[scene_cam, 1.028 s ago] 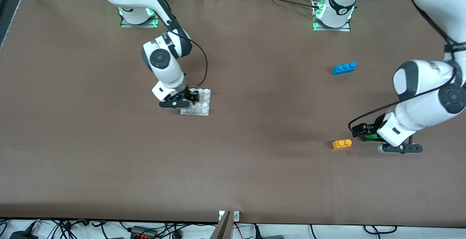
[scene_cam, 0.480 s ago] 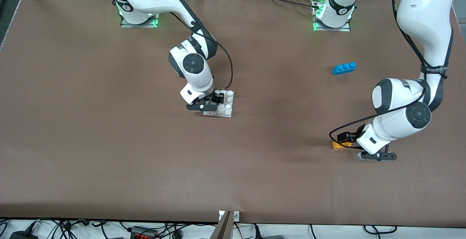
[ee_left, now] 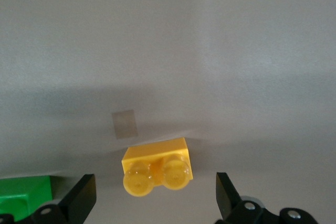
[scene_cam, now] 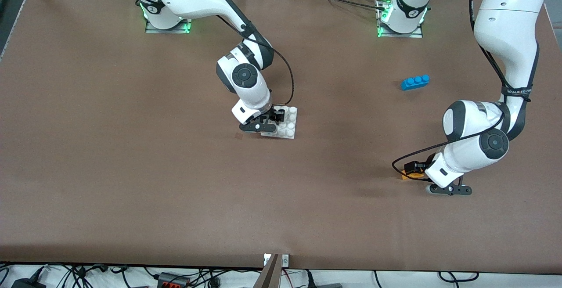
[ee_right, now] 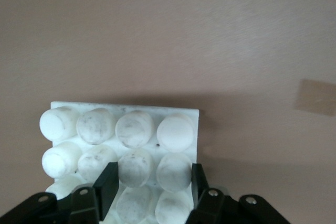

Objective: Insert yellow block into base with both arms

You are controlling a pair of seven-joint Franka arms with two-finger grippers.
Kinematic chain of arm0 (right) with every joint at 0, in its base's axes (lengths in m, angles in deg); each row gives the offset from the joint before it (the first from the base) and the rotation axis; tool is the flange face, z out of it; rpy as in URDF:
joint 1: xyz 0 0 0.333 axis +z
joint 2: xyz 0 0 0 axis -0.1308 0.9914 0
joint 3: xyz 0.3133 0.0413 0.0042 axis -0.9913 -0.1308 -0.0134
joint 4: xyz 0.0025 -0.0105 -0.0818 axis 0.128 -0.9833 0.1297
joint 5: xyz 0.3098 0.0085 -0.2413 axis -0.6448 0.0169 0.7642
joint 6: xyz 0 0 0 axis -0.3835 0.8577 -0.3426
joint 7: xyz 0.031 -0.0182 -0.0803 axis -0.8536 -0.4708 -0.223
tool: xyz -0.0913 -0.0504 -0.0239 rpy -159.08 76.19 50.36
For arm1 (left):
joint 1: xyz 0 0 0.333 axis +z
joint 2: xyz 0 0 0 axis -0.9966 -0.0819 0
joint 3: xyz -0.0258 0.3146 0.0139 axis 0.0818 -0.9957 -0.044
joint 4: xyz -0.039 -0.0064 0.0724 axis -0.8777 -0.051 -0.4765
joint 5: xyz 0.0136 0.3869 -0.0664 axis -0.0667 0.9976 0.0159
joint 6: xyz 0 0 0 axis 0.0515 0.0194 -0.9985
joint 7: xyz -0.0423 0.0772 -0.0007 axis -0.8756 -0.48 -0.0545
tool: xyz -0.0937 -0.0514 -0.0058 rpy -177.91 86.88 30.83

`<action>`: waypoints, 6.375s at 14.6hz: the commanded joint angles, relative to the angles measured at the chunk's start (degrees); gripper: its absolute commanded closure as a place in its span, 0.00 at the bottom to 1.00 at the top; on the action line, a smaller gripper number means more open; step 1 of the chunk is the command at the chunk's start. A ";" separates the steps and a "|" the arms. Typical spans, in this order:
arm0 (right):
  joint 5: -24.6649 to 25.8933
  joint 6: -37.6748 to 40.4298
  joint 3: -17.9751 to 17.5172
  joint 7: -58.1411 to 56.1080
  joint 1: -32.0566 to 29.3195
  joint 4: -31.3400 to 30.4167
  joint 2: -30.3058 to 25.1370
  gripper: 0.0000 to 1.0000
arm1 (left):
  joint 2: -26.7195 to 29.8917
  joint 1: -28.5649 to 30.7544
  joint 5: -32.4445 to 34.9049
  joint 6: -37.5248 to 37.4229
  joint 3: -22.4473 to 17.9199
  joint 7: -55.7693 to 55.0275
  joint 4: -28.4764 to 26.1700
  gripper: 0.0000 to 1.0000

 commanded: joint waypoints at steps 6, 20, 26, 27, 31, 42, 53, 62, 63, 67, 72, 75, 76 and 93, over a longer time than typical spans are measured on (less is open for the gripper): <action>-1.43 -6.51 -4.96 1.78 0.53 2.95 6.19 0.59 | -2.07 -0.42 4.10 0.45 -0.39 -5.62 1.40 0.00; 0.50 8.47 -2.95 0.20 -1.40 4.26 -3.37 0.35 | -4.35 -1.38 4.10 2.91 -0.30 -8.70 1.40 0.00; 7.71 33.16 5.83 -8.65 -2.01 4.09 -17.51 0.28 | -4.62 -1.30 4.19 3.00 -0.30 -8.61 1.40 0.00; 7.71 37.47 7.67 -12.95 -2.80 4.09 -20.15 0.23 | -4.62 -1.30 4.19 3.00 -0.30 -8.53 1.40 0.00; 7.62 48.30 10.15 -26.93 -10.08 4.09 -27.72 0.00 | -4.71 -1.30 4.19 3.00 -0.30 -8.44 1.40 0.00; 6.13 63.79 8.14 -37.25 -32.04 9.63 -37.13 0.00 | -4.97 -1.21 4.28 3.00 -0.30 -7.82 1.40 0.30; 1.20 55.35 7.52 -45.50 -41.22 1.27 -43.91 0.00 | 0.73 -5.59 3.49 -5.60 3.04 -8.17 2.19 0.73; 5.95 51.31 7.34 -47.62 -40.25 1.45 -43.03 0.00 | 2.94 -9.37 3.57 -10.71 14.72 -26.06 3.95 0.73; 5.95 51.40 7.34 -47.01 -40.08 1.45 -43.03 0.00 | 3.46 -11.47 3.75 -10.45 14.73 -28.98 3.60 0.73; 5.34 51.40 7.34 -46.56 -40.07 1.45 -42.85 0.00 | 5.66 -18.59 3.75 -3.27 14.55 -30.85 -3.41 0.78; 5.25 51.57 7.25 -46.56 -39.73 1.45 -42.94 0.00 | 6.54 -19.67 4.10 11.58 16.31 -37.09 -14.57 0.78; 5.25 51.57 7.34 -46.65 -39.11 1.45 -42.94 0.00 | 9.26 -18.96 4.10 11.09 17.62 -36.74 -19.24 0.77; 5.25 51.66 7.25 -46.65 -39.11 1.45 -42.94 0.00 | 9.27 -18.96 4.10 10.21 17.98 -37.00 -19.25 0.77; 5.25 51.75 7.34 -46.65 -39.11 1.45 -42.94 0.00 | 4.96 -28.54 4.19 5.19 10.33 -41.75 -13.89 0.77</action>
